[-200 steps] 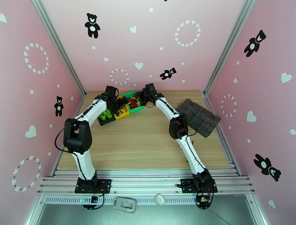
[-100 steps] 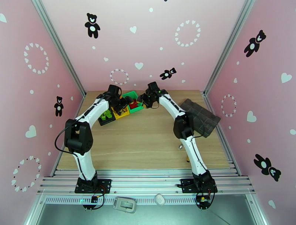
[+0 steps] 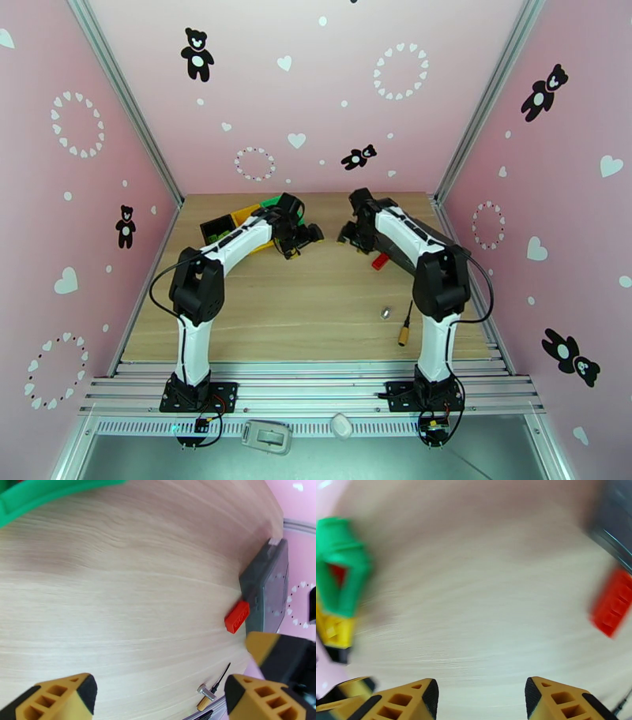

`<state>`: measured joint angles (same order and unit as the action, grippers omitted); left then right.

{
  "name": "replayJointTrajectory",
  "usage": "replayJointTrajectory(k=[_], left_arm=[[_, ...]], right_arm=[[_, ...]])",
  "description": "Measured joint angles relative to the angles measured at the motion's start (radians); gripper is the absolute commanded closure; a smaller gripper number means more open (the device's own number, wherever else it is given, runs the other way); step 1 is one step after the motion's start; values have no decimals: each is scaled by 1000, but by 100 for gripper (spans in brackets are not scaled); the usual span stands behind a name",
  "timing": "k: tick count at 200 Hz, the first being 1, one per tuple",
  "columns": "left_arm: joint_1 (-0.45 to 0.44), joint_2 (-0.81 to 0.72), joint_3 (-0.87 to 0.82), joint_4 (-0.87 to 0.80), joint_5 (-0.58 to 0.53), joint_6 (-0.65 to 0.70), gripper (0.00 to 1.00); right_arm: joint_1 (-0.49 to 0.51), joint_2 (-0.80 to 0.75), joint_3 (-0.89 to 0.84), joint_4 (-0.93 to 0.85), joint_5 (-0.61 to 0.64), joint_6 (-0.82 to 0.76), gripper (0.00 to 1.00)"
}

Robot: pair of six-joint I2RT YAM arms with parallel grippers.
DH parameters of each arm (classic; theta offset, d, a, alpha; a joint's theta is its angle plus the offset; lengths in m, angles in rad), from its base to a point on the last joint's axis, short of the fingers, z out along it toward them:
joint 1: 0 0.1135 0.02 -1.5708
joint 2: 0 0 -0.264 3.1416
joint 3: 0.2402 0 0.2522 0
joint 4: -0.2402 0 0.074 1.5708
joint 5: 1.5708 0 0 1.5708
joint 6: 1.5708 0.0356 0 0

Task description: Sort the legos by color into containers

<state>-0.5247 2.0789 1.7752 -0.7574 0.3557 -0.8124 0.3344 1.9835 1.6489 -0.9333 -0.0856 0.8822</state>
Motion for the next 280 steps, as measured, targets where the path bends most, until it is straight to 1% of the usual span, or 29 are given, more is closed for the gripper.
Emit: replayJointTrajectory(k=[30,54,99,151,197,280], left_arm=[[-6,3,11,-6,0,4,9],[-6,3,16,-14,0,14,9],[-6,3,15,-21,0,27,9],[-6,3,10,-21,0,34,9],[-6,-7,-18,-21,0,34,9],[-6,-44,-68,-21,-5,34,9]], right_arm=[[-35,-37,-126,2,62,24,38],[-57,-42,-156,5,89,31,40],[-87,-42,-157,22,123,34,38],[-94,-30,-156,27,145,35,37],[-95,24,-127,31,172,30,41],[-99,86,-81,28,222,0,41]])
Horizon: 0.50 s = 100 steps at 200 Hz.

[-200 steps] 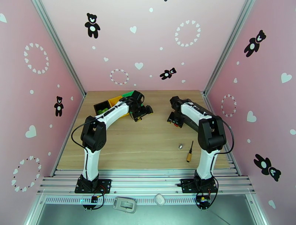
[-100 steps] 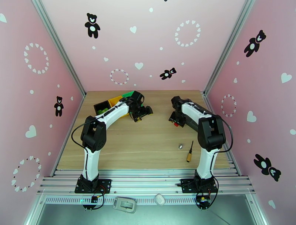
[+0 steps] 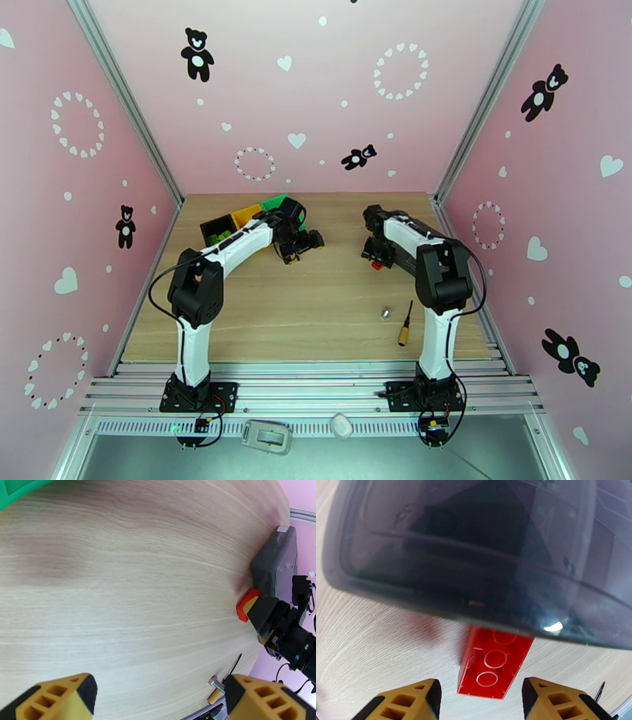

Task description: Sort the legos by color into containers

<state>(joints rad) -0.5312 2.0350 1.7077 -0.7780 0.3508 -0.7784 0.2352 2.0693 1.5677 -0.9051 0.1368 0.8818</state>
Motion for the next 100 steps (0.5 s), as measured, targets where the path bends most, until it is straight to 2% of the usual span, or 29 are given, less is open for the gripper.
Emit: replayJointTrajectory(k=[64,100], left_arm=[[0,-18,-6,0,-9,0,9],[0,-23,-10,0,-18,-1,9]], right_arm=[[0,30,0,1,7,-3,47],[0,42,0,3,8,-5,56]])
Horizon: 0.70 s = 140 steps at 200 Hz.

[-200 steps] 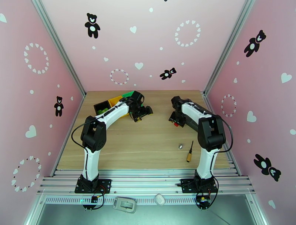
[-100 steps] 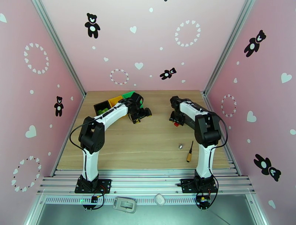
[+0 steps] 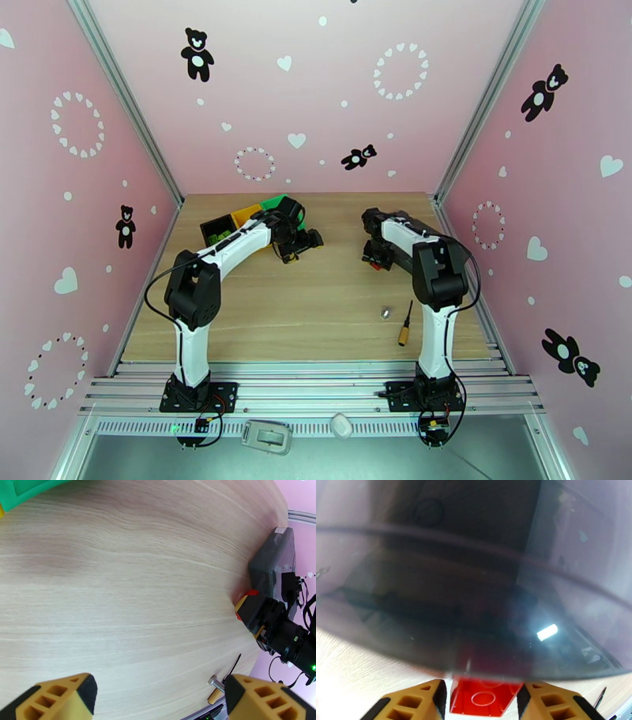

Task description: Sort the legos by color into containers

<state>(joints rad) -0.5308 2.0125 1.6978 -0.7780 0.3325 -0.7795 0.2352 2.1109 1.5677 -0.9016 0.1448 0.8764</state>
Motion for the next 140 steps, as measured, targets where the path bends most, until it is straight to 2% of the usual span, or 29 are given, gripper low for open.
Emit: replayJointTrajectory(k=[63,104,140], left_arm=[[11,-15,-31,2,-3,-10,9],[50,-22,-51,23,-2,-31,9],[137,-32,-72,59,8,-58,9]], right_arm=[[24,-1,0,15,-5,14,70],[122,-1,27,21,-40,18,75],[214,13,151,43,-148,12,77]])
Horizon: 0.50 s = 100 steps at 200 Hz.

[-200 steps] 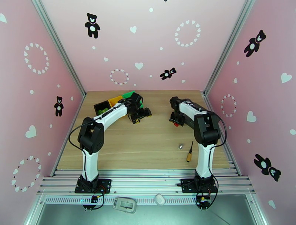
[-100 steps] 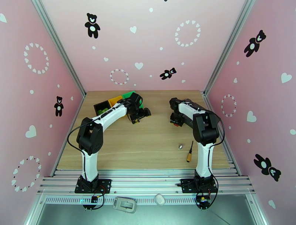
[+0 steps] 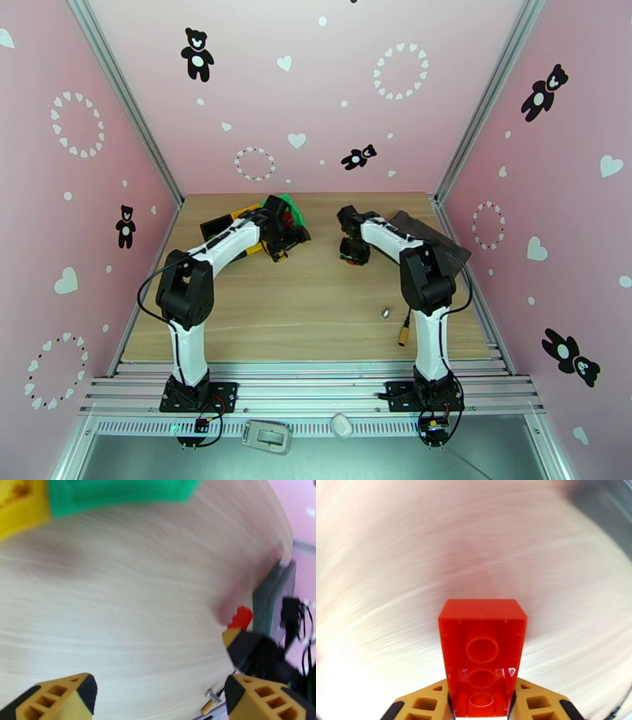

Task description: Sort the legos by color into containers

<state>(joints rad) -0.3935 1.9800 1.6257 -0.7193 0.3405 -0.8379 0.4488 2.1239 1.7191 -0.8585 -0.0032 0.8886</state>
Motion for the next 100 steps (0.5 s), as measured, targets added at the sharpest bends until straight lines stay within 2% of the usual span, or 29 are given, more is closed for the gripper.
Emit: replayJointTrajectory(k=[60,100], left_arm=[[161,-20,-23,43,31,-41,10],[196,-24,-23,51,50,-51,10]], right_arm=[[67,164,269,80,-241,-7,77],[71,272,452,101,-364,12,76]])
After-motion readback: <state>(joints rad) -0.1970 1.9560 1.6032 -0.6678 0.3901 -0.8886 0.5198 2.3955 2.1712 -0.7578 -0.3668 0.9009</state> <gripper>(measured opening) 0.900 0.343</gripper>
